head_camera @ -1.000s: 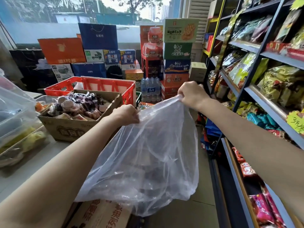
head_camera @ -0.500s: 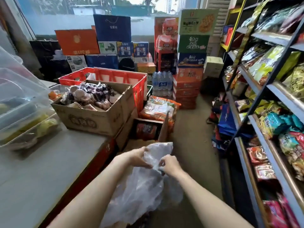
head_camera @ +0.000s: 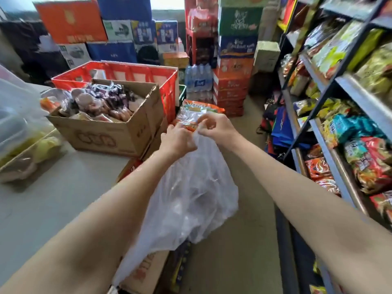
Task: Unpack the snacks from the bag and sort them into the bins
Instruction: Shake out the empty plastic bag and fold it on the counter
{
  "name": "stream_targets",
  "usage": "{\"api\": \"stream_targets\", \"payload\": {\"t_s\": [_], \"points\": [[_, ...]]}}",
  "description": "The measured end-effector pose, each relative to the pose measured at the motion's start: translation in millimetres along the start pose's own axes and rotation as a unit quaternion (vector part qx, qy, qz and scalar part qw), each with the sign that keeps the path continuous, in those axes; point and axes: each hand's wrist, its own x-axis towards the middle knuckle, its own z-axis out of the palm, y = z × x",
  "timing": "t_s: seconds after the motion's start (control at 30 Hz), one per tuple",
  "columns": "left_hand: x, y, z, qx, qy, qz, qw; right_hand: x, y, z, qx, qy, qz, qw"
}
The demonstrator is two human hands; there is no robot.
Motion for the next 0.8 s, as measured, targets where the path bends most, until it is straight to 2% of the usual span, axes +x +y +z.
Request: {"api": "stream_targets", "payload": {"t_s": [0.07, 0.17, 0.27, 0.33, 0.43, 0.47, 0.5, 0.57, 0.6, 0.63, 0.7, 0.8], "points": [[5.4, 15.9, -43.8, -0.085, -0.055, 0.031, 0.994, 6.3, -22.4, -32.3, 0.048, -0.034, 0.017, 0.998], [-11.0, 26.7, -98.0, -0.173, -0.108, 0.102, 0.974, -4.4, -46.4, -57.9, -0.07, -0.198, 0.045, 0.977], [-35.0, 12.6, -129.3, -0.212, -0.118, 0.121, 0.963, -13.3, -58.0, -54.9, -0.099, -0.252, 0.075, 0.96], [-44.7, -9.0, -142.1, -0.196, -0.071, 0.086, 0.974, -8.7, -67.8, -54.7, -0.132, -0.197, 0.054, 0.97], [-55.4, -43.9, -160.1, -0.188, 0.079, -0.006, 0.979, 2.1, -89.1, -65.3, -0.157, 0.041, -0.047, 0.986], [-58.8, -54.5, -165.0, -0.177, 0.121, -0.038, 0.976, 2.8, -97.8, -65.4, -0.141, 0.047, -0.084, 0.985], [-64.1, -61.4, -168.5, -0.169, 0.139, -0.062, 0.974, 0.4, -106.3, -62.8, -0.133, -0.014, -0.102, 0.986], [-73.6, -64.6, -170.9, -0.145, 0.121, -0.071, 0.979, -6.1, -114.9, -52.5, -0.18, -0.156, -0.105, 0.965], [-79.6, -58.9, -170.5, -0.118, 0.122, -0.051, 0.984, -6.6, -115.0, -46.9, -0.191, -0.173, -0.117, 0.959], [-83.8, -51.4, -170.0, -0.072, 0.131, -0.022, 0.989, -7.9, -118.2, -43.9, -0.169, -0.156, -0.131, 0.964], [-90.3, -33.1, -165.4, 0.068, 0.124, -0.004, 0.99, -10.2, -126.6, -43.8, -0.061, -0.123, -0.144, 0.98], [-99.7, -8.4, -153.9, 0.213, 0.031, -0.043, 0.976, -19.5, -124.7, -42.2, -0.004, -0.163, -0.145, 0.976]]}}
